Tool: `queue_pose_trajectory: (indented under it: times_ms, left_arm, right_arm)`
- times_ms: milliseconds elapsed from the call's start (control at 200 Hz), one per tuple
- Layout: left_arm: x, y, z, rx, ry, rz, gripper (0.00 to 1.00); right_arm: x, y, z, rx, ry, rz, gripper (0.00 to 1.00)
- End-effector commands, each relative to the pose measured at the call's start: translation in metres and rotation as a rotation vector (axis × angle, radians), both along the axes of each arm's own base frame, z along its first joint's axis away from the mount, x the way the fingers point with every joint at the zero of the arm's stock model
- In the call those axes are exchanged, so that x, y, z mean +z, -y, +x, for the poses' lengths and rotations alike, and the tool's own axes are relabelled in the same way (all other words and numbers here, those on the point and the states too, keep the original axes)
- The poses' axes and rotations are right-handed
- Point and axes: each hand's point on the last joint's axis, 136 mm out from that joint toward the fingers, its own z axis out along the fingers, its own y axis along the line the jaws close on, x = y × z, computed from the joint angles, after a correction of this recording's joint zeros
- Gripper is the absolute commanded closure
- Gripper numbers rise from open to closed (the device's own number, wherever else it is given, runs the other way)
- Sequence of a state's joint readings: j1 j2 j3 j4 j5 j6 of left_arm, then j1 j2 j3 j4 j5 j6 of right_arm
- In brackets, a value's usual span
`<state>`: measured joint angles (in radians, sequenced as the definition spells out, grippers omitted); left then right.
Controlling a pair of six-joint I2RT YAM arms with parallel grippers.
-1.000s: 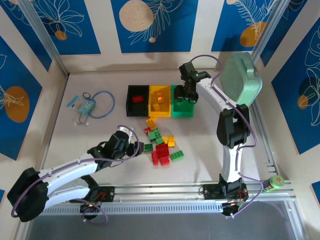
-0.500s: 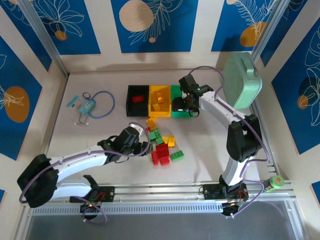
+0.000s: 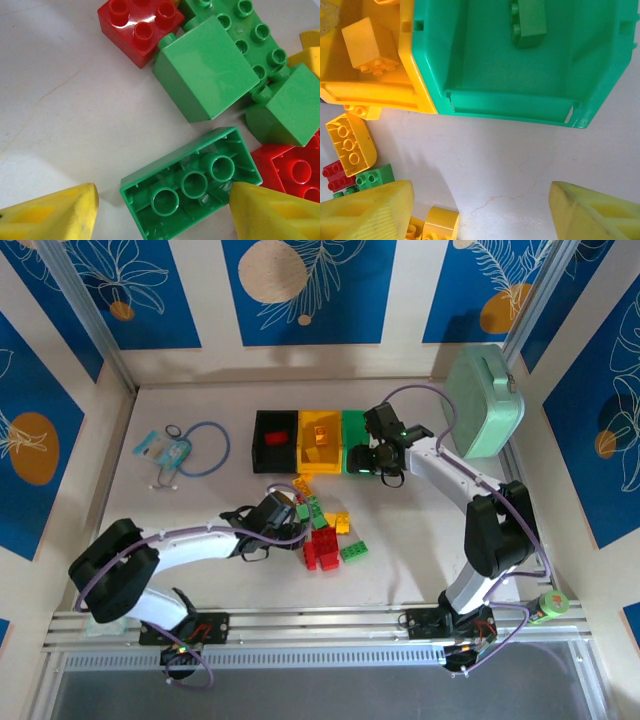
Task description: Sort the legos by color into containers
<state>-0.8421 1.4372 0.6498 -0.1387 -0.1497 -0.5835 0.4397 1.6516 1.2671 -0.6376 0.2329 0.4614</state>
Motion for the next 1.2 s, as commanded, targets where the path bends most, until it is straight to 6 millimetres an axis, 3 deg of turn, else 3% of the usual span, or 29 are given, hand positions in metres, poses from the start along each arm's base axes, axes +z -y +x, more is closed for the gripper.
queue_pose_trajectory:
  times_ms: [0,175,295,405,500,760,1196]
  left_arm:
    - [-0.015,-0.033,-0.001,0.111,-0.032,0.078,0.31]
    - [-0.014,-0.078,0.002,0.271,-0.033,0.069,0.33]
    - [0.017,-0.098,0.005,0.303,0.057,0.13,0.35]
    - [0.047,-0.086,0.011,0.242,0.135,0.056,0.3]
    - [0.053,-0.079,0.014,0.221,0.131,0.048,0.21]
    - [0.033,-0.057,0.024,0.178,0.053,0.064,0.07]
    - [0.004,-0.048,0.038,0.278,-0.051,0.049,0.05]
  right_arm:
    - [0.011,-0.004,-0.007,0.001,0.021,0.04,0.28]
    - [0.009,-0.003,-0.011,-0.003,0.017,0.046,0.28]
    - [0.011,-0.003,-0.015,-0.004,0.021,0.057,0.28]
    - [0.012,-0.006,-0.017,-0.001,0.024,0.071,0.28]
    - [0.012,-0.007,-0.018,0.001,0.024,0.072,0.28]
    - [0.01,-0.006,-0.025,0.006,0.018,0.064,0.28]
    - [0.0,-0.002,-0.03,-0.006,0.003,0.064,0.28]
